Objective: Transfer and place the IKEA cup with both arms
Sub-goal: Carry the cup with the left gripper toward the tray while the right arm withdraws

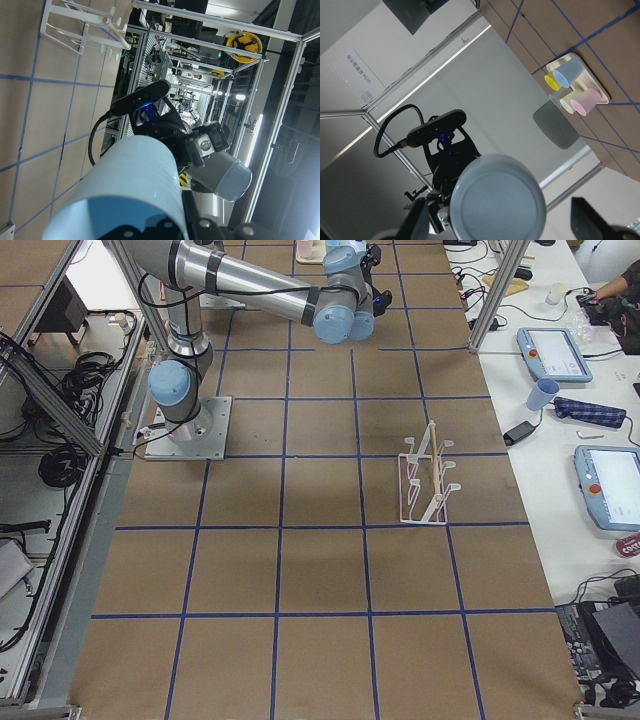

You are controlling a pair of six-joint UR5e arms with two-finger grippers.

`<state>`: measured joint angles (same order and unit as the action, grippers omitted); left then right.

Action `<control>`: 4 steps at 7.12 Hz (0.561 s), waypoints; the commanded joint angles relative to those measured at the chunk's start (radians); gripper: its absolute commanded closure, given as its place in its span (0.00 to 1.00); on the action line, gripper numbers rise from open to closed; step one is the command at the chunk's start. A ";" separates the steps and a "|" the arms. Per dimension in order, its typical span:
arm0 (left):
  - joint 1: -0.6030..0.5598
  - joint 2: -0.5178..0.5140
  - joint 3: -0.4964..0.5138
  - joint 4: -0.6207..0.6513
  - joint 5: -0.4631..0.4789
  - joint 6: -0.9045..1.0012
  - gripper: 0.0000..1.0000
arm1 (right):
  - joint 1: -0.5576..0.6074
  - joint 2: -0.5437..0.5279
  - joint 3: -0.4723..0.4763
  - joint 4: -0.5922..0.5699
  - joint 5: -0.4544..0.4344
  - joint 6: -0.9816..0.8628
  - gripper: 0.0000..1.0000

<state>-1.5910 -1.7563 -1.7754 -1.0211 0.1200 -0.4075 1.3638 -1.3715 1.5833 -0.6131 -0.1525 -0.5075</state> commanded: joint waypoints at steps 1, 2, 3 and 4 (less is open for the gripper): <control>0.017 0.020 0.022 -0.013 0.134 -0.011 1.00 | -0.092 0.003 -0.084 -0.004 -0.138 0.076 0.00; 0.020 0.023 0.072 -0.036 0.239 -0.022 1.00 | -0.136 0.002 -0.110 -0.011 -0.209 0.079 0.00; 0.020 0.020 0.141 -0.107 0.421 -0.018 1.00 | -0.147 -0.001 -0.127 -0.013 -0.292 0.083 0.00; 0.020 0.002 0.212 -0.179 0.602 -0.005 1.00 | -0.147 -0.003 -0.152 -0.028 -0.379 0.116 0.00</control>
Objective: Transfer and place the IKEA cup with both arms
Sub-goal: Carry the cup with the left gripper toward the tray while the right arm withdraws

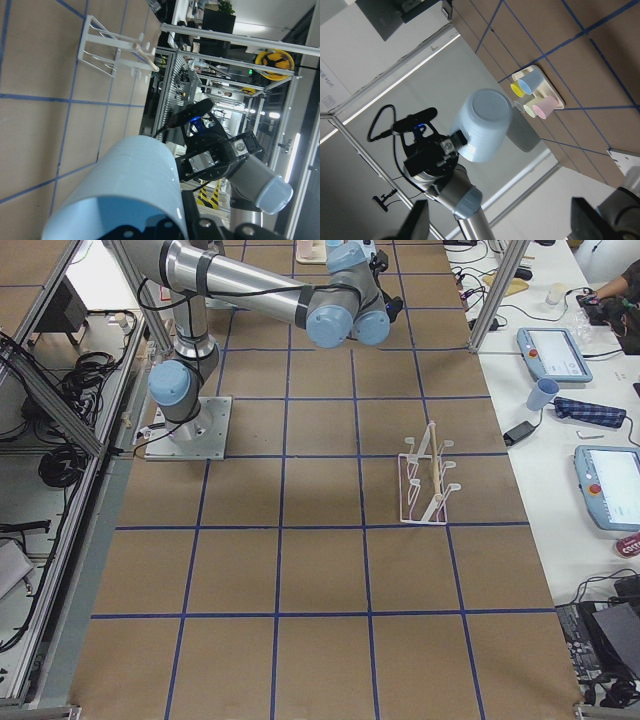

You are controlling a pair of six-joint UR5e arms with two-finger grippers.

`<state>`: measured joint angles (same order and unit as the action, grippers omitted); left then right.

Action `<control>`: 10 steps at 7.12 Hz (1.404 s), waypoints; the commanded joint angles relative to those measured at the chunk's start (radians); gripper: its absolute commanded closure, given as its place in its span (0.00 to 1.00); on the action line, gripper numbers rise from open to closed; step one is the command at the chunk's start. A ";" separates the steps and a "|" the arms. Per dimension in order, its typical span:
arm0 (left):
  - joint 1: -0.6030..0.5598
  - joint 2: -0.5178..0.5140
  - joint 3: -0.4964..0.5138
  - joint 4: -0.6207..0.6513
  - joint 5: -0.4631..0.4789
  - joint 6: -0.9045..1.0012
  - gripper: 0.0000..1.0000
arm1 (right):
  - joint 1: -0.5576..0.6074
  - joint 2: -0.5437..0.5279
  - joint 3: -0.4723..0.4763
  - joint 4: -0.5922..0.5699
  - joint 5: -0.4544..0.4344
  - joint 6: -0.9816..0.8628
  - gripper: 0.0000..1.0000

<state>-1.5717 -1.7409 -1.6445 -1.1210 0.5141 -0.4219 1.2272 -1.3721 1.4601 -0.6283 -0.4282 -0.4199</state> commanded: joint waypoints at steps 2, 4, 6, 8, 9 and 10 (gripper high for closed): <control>0.002 -0.022 0.133 -0.196 0.568 0.259 1.00 | -0.009 -0.039 -0.072 -0.237 -0.357 0.232 0.04; 0.024 -0.029 0.149 -0.273 0.950 0.469 1.00 | 0.026 -0.096 -0.067 -0.455 -0.626 0.427 0.00; 0.152 -0.031 0.155 -0.343 1.113 0.672 1.00 | 0.186 -0.148 -0.060 -0.612 -0.931 0.557 0.00; 0.324 -0.043 0.152 -0.346 1.161 0.893 1.00 | 0.277 -0.203 -0.011 -0.666 -1.118 0.588 0.00; 0.404 -0.061 0.155 -0.332 1.175 1.051 1.00 | 0.290 -0.247 0.062 -0.729 -1.132 0.608 0.00; 0.477 -0.087 0.152 -0.295 1.179 1.116 1.00 | 0.299 -0.293 0.171 -0.825 -1.141 0.609 0.00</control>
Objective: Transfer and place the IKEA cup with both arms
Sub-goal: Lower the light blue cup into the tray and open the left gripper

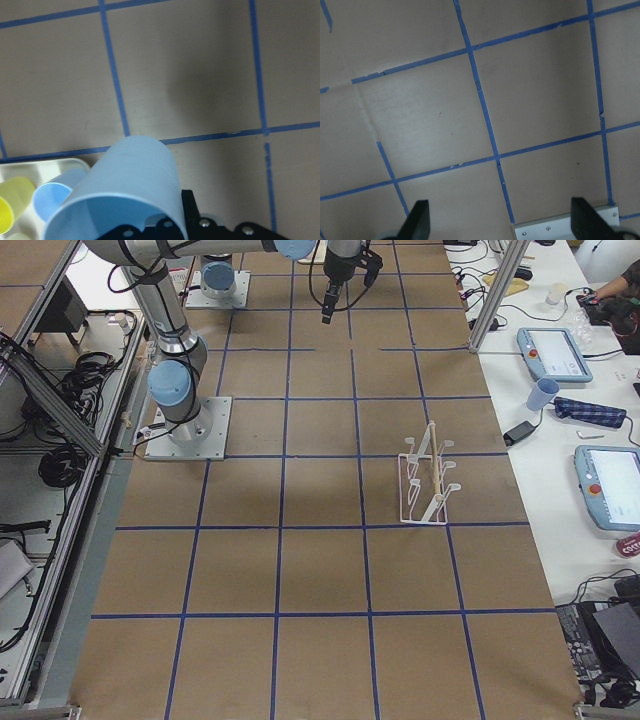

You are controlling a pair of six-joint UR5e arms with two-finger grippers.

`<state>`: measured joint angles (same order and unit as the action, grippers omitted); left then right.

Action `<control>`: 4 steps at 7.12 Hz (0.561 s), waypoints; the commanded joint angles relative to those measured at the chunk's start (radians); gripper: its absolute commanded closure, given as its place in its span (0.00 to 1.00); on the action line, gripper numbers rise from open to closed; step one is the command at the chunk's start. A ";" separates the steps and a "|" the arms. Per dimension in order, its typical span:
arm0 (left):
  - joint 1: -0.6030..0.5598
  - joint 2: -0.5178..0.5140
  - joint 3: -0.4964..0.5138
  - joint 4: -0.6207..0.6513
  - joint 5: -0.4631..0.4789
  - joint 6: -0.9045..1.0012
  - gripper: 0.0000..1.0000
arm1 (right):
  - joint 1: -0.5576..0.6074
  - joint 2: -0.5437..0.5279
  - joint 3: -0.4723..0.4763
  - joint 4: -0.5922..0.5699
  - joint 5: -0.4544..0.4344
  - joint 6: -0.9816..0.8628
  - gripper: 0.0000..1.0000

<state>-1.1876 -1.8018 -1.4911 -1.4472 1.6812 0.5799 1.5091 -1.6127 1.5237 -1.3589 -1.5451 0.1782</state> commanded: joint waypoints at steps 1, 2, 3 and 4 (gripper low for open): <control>0.164 -0.059 0.005 0.039 0.020 0.124 1.00 | 0.019 -0.094 0.207 -0.193 -0.021 0.017 0.00; 0.240 -0.086 0.000 0.059 0.067 0.206 1.00 | 0.019 -0.119 0.210 -0.213 -0.024 -0.002 0.00; 0.297 -0.128 0.005 0.112 0.063 0.347 1.00 | 0.020 -0.118 0.199 -0.209 -0.017 -0.003 0.00; 0.346 -0.164 0.015 0.142 0.063 0.395 1.00 | 0.025 -0.104 0.176 -0.206 0.000 -0.003 0.00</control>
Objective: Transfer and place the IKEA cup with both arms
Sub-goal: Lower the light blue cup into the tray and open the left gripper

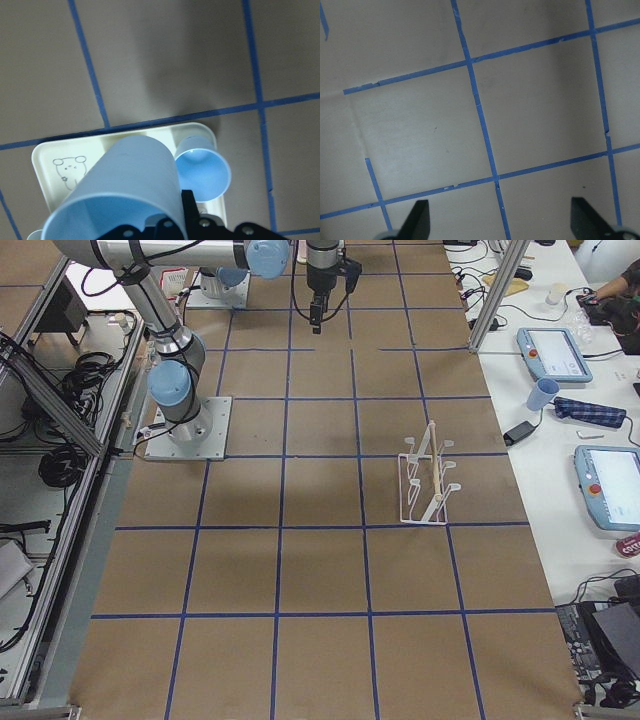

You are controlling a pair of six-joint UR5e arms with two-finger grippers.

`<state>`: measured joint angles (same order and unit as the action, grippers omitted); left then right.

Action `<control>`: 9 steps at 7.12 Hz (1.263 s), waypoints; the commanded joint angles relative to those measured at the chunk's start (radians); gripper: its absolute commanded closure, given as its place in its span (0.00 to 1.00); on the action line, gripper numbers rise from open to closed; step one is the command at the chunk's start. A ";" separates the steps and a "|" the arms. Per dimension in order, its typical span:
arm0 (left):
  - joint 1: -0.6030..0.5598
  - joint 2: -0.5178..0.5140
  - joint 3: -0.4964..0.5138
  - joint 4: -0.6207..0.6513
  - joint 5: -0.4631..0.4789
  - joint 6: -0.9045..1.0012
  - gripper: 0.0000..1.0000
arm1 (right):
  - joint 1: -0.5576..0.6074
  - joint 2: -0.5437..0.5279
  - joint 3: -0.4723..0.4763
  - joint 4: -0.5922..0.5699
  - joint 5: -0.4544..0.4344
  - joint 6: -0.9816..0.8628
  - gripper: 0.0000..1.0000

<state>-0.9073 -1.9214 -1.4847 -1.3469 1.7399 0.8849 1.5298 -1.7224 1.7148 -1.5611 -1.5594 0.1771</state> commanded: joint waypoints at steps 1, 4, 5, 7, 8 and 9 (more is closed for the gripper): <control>0.097 -0.083 0.033 0.055 0.001 0.092 1.00 | 0.016 0.030 -0.052 0.033 0.013 -0.002 0.00; 0.123 -0.149 0.049 0.037 0.000 0.092 1.00 | 0.058 0.079 -0.121 0.072 0.004 0.013 0.00; 0.133 -0.166 0.049 0.043 0.000 0.092 1.00 | 0.062 0.079 -0.121 0.073 0.002 0.007 0.00; 0.134 -0.192 0.043 0.048 0.001 0.091 0.71 | 0.056 0.075 -0.116 0.081 -0.001 -0.002 0.00; 0.134 -0.194 0.040 0.048 0.000 0.089 0.13 | 0.049 0.076 -0.115 0.085 0.001 0.001 0.00; 0.134 -0.192 0.055 0.042 0.000 0.089 0.00 | 0.037 0.075 -0.106 0.120 -0.004 -0.002 0.00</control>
<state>-0.7734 -2.1125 -1.4403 -1.3010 1.7400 0.9746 1.5785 -1.6463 1.6014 -1.4697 -1.5591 0.1766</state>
